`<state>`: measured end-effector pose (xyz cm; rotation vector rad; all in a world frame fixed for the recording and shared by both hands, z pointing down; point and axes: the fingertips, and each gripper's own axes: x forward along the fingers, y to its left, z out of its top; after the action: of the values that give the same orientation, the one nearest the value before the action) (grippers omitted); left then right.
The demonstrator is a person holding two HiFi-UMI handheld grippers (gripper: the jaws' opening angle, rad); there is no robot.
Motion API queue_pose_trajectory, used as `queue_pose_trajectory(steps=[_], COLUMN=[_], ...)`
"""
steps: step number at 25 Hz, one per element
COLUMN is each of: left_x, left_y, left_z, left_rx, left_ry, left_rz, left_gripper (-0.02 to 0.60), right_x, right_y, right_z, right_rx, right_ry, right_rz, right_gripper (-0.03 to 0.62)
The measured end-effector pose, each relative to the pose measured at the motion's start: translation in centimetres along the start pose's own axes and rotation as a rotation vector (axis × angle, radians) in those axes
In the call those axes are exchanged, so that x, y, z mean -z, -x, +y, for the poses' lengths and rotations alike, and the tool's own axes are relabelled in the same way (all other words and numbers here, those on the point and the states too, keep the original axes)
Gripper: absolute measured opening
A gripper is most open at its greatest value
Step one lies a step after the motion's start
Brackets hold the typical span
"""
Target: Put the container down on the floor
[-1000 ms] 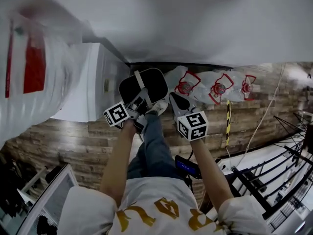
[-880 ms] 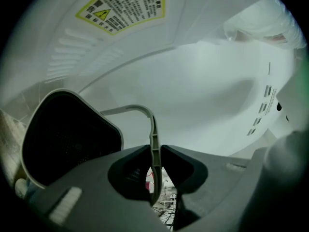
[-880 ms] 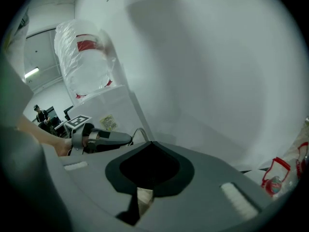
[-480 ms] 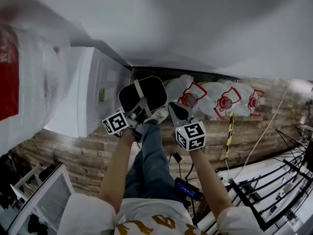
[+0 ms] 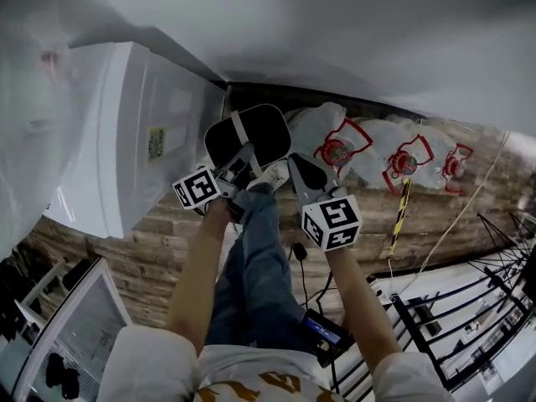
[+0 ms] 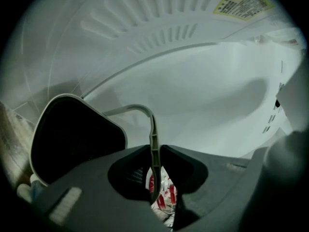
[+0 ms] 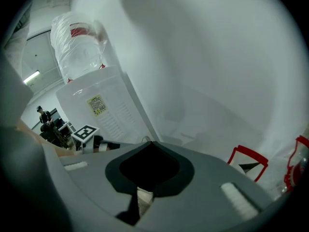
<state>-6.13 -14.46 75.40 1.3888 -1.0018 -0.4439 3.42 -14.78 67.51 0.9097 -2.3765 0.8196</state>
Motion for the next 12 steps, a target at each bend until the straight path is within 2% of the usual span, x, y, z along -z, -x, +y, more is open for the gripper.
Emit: queue_pose_trajectory(steps=[5,12], left_x=[0.1,0.2], left_y=[-0.8,-2.0], left_z=[3.0,7.1], left_rx=[-0.031,-0.074], left_ry=[0.008,-0.007], left_rz=[-0.009,0.013], left_gripper=[0.074,0.075], right_x=[1.4,5.9], right_y=[-2.2,-5.9], right_z=[0.8,0.5], right_rx=[-0.027,-0.03], right_ry=[0.017,0.022], right_rz=[0.007,0.071], right_gripper=[0.023,0.023])
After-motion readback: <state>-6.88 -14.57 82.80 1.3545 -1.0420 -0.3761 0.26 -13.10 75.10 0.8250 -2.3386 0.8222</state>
